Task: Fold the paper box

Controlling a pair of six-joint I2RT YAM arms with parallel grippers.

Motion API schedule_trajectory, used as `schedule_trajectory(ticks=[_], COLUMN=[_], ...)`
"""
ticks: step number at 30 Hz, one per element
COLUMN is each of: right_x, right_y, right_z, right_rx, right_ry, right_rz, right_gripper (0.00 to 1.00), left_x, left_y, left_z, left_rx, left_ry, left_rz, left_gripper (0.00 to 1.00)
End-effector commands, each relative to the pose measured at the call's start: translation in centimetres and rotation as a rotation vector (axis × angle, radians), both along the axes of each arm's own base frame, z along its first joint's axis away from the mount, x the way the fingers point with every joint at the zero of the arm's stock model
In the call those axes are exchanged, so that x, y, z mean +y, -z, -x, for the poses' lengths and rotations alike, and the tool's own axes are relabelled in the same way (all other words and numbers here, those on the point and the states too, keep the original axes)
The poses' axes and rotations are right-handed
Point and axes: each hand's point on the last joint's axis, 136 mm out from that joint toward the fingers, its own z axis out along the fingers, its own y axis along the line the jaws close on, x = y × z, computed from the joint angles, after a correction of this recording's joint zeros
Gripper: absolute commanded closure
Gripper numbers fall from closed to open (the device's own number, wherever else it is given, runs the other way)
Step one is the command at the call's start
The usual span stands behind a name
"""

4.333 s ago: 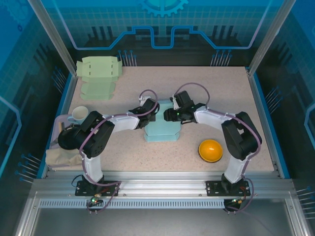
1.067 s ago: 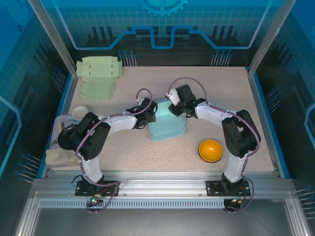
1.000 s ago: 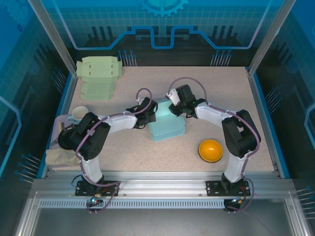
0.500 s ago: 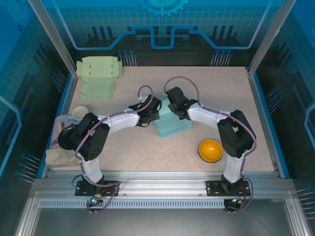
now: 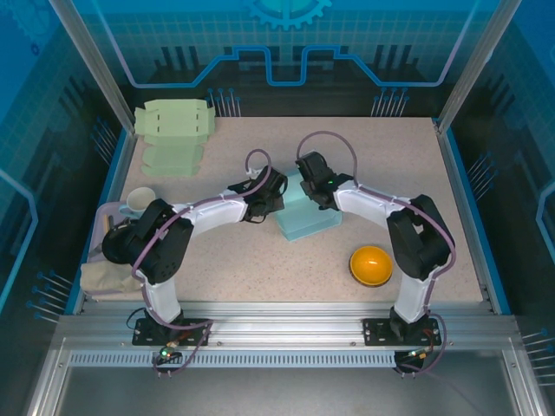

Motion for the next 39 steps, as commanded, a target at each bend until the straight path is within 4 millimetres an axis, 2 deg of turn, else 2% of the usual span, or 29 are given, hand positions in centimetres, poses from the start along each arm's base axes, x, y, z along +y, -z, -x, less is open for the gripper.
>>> schedule_trajectory(ticks=[1, 3, 6, 11, 17, 24, 33, 36, 39], right_x=[-1.1, 0.1, 0.6, 0.5, 0.5, 1.2, 3.5, 3.7, 3.2], right_y=[-0.4, -0.1, 1.2, 3.1, 4.2, 3.6, 2.7, 2.6, 2.9], right_z=[1.0, 1.8, 2.6, 3.1, 3.1, 2.0, 1.0, 0.8, 0.5], right_rx=[0.065, 0.104, 0.149, 0.192, 0.219, 0.169, 0.147, 0.140, 0.135], right_ry=[-0.021, -0.065, -0.082, -0.058, -0.032, -0.041, -0.121, -0.127, -0.102], right_rz=[-0.194, -0.246, -0.243, -0.234, -0.182, -0.177, -0.246, -0.253, -0.224], right_gripper=[0.61, 0.57, 0.55, 0.53, 0.51, 0.53, 0.55, 0.56, 0.59], left_x=[2.8, 2.6, 2.4, 2.1, 2.2, 2.1, 1.9, 1.9, 1.9], left_y=[-0.7, -0.8, -0.7, -0.5, -0.3, -0.2, -0.1, 0.0, 0.1], left_z=[0.0, -0.1, -0.2, -0.1, 0.1, 0.2, 0.2, 0.2, 0.3], left_rx=[0.020, 0.022, 0.025, 0.035, 0.042, 0.049, 0.055, 0.059, 0.062], left_ry=[-0.090, -0.092, -0.097, -0.100, -0.108, -0.104, -0.092, -0.089, -0.090], left_rz=[-0.057, -0.050, -0.036, -0.018, -0.016, -0.009, -0.005, -0.006, -0.007], left_gripper=[0.92, 0.92, 0.92, 0.92, 0.92, 0.92, 0.92, 0.92, 0.92])
